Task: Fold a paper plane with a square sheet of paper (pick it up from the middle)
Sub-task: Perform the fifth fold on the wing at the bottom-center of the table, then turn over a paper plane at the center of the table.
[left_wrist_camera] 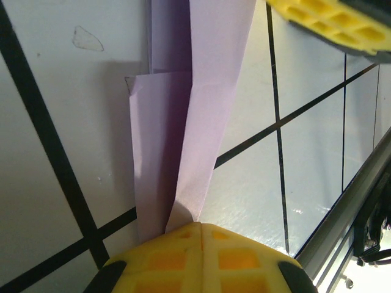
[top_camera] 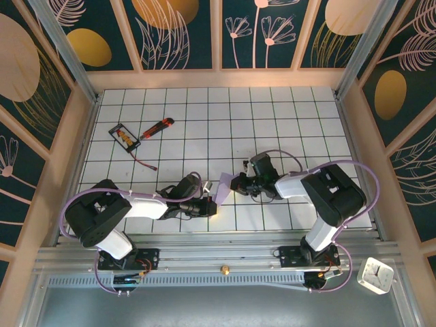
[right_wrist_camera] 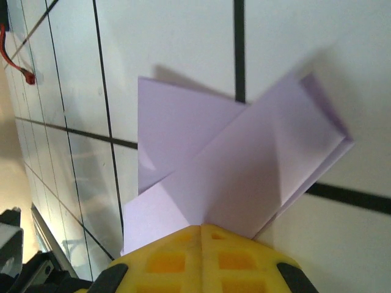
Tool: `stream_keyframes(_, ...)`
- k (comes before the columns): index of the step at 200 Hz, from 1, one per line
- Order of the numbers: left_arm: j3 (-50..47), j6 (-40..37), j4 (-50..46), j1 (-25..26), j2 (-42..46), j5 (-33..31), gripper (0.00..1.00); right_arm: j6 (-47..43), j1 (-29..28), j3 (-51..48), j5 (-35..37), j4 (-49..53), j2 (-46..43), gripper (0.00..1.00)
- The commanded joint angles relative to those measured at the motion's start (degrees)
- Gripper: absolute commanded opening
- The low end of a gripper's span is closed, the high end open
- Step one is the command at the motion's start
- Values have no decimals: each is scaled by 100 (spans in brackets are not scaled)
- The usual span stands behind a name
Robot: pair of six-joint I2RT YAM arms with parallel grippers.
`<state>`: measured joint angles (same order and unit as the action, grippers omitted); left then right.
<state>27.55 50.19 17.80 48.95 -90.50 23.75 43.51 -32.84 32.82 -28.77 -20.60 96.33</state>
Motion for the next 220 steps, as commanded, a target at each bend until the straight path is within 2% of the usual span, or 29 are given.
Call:
stream_keyframes(1, -304, -96, -1086, 80, -390, -204, 0, -328, 329, 40, 408, 360, 276, 0)
stream_keyframes(102, -249, -36, -1112, 79, -259, -246, 0, -585, 1249, 104, 291, 336, 477, 0)
stream_keyframes(140, -29, 186, -822, 79, 21, -255, 0, -732, 1351, 226, 299, 478, -247, 0)
stream_keyframes(156, 79, 313, -732, 78, 177, -265, 4, -824, 1342, 156, 331, 619, -677, 0)
stream_keyframes(172, 229, 394, -674, 80, 329, -256, 8, -865, 1190, -16, 358, 736, -1165, 0)
stream_keyframes(180, 316, 422, -656, 79, 409, -264, 14, -875, 1066, -109, 452, 827, -1389, 1)
stream_keyframes(194, 469, 442, -652, 80, 561, -290, 25, -847, 681, -248, 710, 979, -1728, 3)
stream_keyframes(220, 537, 523, -664, 20, 1014, -644, 35, -603, -105, -302, 1403, 1250, -2074, 7)
